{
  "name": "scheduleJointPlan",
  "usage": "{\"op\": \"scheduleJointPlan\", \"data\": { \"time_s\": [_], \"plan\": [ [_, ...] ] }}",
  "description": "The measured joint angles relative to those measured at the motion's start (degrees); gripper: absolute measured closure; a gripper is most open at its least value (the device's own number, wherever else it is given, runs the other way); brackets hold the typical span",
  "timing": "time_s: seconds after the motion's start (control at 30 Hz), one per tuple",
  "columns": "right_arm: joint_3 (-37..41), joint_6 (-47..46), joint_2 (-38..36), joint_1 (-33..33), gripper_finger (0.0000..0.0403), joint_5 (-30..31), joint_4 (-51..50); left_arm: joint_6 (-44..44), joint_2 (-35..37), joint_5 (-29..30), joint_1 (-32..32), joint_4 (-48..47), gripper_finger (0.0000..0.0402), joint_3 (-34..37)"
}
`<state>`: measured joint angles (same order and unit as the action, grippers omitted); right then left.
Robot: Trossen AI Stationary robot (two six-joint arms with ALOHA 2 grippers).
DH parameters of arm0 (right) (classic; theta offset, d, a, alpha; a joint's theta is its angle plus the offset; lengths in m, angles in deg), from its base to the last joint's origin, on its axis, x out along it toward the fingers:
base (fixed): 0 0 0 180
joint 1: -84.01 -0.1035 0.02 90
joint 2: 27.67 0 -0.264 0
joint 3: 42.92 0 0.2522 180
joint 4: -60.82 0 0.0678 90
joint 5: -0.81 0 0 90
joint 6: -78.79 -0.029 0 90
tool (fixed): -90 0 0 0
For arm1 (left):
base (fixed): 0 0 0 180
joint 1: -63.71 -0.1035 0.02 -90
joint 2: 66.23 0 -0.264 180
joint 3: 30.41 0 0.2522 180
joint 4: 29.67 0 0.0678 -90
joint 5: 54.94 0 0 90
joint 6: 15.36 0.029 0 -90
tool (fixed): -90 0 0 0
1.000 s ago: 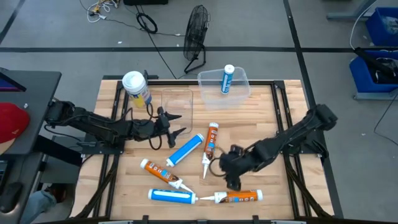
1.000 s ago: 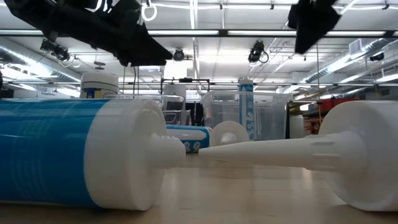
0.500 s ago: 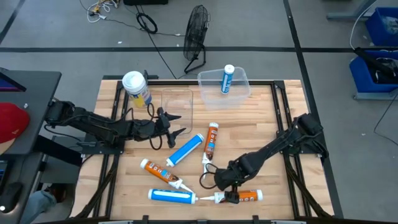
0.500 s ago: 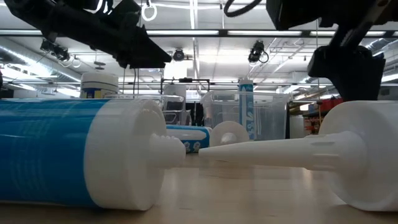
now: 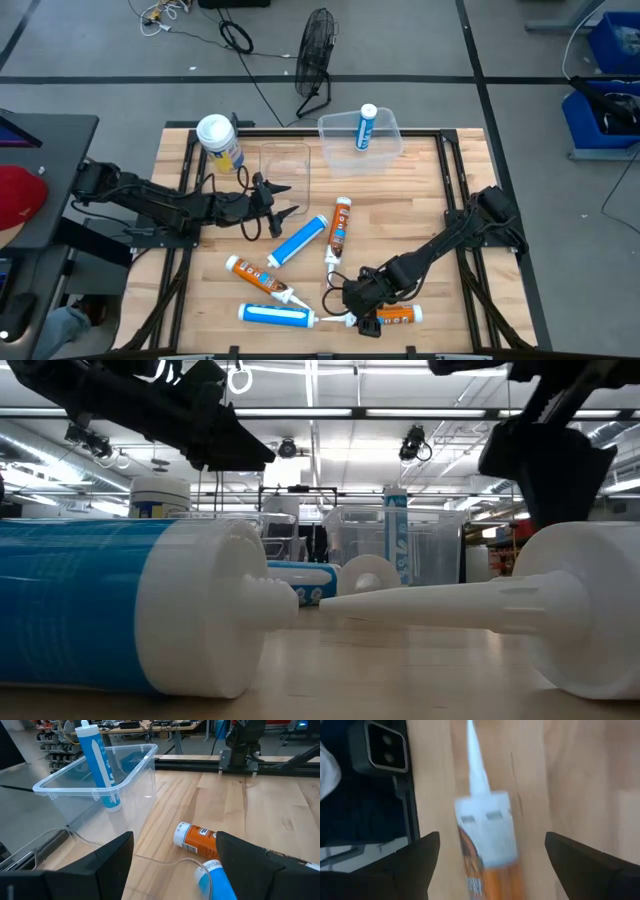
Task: Pick & place silicon tubes, Sealant and Lysol wipes
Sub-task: Put the bottom orange sealant into the transparent bin
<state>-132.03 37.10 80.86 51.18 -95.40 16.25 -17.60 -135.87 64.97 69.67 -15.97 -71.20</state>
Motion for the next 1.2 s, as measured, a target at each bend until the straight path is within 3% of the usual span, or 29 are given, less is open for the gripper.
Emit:
{"op": "scheduleJointPlan", "data": {
  "time_s": [0.23,0.53,0.7,0.93,1.2],
  "plan": [
    [-0.72,1.73,4.25,-0.63,0.0037,-2.81,1.09,-0.02,0.0,0.04,0.0,-0.34,0.0113,-0.04],
    [-6.5,5.44,10.01,-1.03,0.0043,-0.13,-3.55,0.02,0.0,0.07,-0.04,-0.35,0.0113,-0.04],
    [-6.8,5.75,10.35,-0.97,0.0085,1.26,-3.97,0.02,0.0,0.07,-0.04,-0.35,0.0113,-0.04],
    [-6.78,5.99,10.11,-0.75,0.0185,1.44,-4.25,0.0,0.0,0.07,-0.04,-0.35,0.0113,-0.04],
    [-6.78,3.57,10.08,-0.47,0.0192,-0.26,-4.07,0.0,0.0,0.07,-0.04,-0.35,0.0113,-0.04]
  ]
}}
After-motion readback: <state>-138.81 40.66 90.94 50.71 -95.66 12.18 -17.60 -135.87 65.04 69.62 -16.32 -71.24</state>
